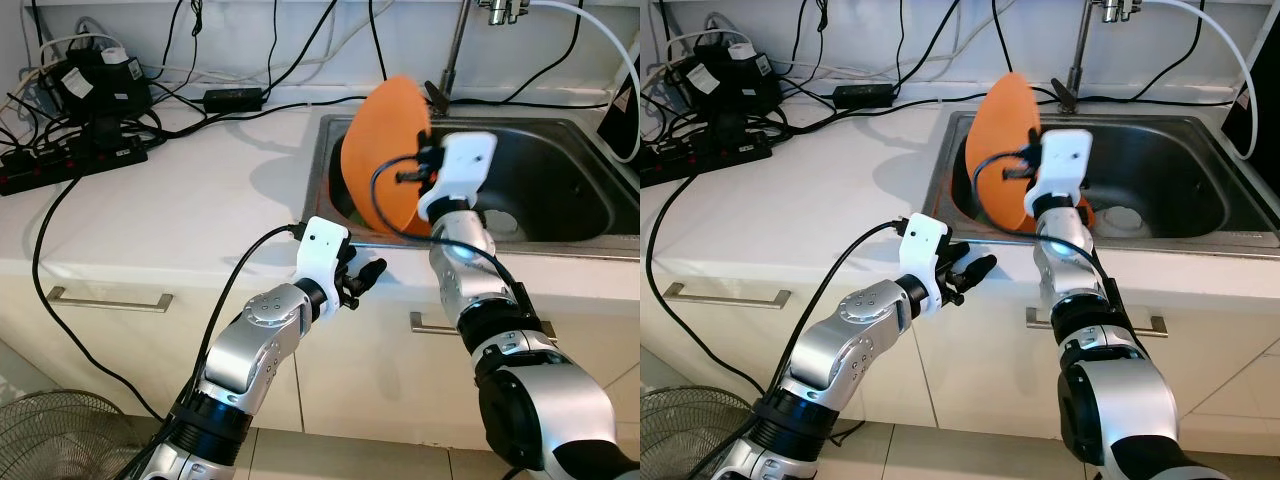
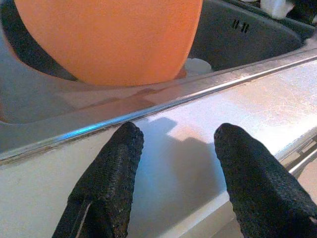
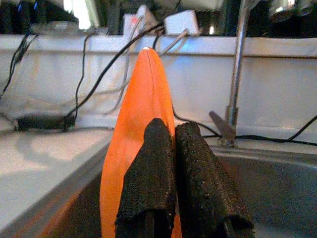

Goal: Kitchen organization

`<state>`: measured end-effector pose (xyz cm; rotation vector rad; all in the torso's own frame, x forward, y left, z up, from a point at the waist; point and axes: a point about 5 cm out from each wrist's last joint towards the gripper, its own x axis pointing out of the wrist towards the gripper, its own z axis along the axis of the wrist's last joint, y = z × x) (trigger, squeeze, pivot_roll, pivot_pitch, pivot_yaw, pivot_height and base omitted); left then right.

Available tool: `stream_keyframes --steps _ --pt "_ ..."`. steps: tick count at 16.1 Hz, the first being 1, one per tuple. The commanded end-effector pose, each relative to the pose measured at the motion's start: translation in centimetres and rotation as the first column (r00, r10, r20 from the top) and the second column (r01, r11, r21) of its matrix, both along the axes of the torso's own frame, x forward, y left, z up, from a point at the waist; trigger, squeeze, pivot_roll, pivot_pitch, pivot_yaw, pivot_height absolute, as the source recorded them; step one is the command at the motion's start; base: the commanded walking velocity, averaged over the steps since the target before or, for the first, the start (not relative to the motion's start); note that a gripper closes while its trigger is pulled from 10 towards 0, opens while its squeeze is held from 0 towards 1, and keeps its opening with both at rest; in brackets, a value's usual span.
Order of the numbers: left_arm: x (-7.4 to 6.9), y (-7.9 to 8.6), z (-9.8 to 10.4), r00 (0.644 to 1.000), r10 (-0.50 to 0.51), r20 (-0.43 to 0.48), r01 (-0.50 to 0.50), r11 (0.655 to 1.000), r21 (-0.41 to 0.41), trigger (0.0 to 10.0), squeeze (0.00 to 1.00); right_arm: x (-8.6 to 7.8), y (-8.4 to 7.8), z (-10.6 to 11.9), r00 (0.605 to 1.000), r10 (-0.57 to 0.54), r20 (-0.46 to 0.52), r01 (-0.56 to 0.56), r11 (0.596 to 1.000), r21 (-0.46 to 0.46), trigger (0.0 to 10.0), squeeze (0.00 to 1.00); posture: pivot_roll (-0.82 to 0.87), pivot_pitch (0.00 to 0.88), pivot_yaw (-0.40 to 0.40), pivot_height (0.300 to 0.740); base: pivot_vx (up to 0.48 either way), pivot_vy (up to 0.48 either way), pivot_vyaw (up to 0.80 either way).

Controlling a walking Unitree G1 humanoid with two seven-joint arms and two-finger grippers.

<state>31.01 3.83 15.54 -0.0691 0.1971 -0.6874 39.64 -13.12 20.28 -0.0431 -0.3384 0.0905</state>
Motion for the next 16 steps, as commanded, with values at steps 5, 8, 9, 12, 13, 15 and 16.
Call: stream_keyframes --steps 5,8,9,12,13,15,16 --pt "-0.3 0.2 0.2 1.000 0.000 0.025 -0.001 0.999 0.049 10.0 0.00 0.1 0.8 -0.4 1.000 0.028 -0.012 -0.029 0.994 -0.106 10.0 0.00 0.12 0.028 0.036 0.740 0.000 0.000 0.00" --pt "-0.3 0.3 0.1 1.000 0.005 0.031 -0.007 0.998 0.063 10.0 0.00 -0.1 1.4 -1.3 0.998 0.050 -0.041 -0.055 0.987 -0.149 10.0 0.00 0.13 0.033 0.034 0.740 0.000 0.000 0.00" --pt "-0.3 0.3 0.1 0.999 0.007 0.035 -0.010 0.998 0.069 10.0 0.00 -0.2 1.7 -1.6 0.997 0.060 -0.050 -0.067 0.984 -0.163 10.0 0.00 0.13 0.033 0.034 0.740 0.000 0.000 0.00" --pt "-0.4 0.4 0.0 0.999 0.013 0.042 -0.017 0.996 0.084 10.0 0.00 -0.4 2.2 -2.5 0.993 0.087 -0.081 -0.101 0.978 -0.185 10.0 0.00 0.13 0.034 0.031 0.740 0.000 0.000 0.00" --pt "-0.4 0.4 0.0 0.999 0.013 0.042 -0.017 0.996 0.090 10.0 0.00 -0.6 2.7 -3.1 0.989 0.109 -0.099 -0.128 0.970 -0.206 10.0 0.00 0.13 0.037 0.029 0.740 0.000 0.000 0.00" --pt "-0.4 0.4 -0.1 0.999 0.016 0.042 -0.019 0.996 0.092 10.0 0.00 -0.9 3.1 -3.6 0.986 0.128 -0.109 -0.149 0.966 -0.212 10.0 0.00 0.13 0.037 0.028 0.740 0.000 0.000 0.00" --pt "-0.4 0.4 -0.1 0.999 0.017 0.042 -0.021 0.996 0.092 10.0 0.00 -0.9 3.2 -3.7 0.985 0.135 -0.112 -0.156 0.965 -0.209 10.0 0.00 0.13 0.038 0.028 0.740 0.000 0.000 0.00"
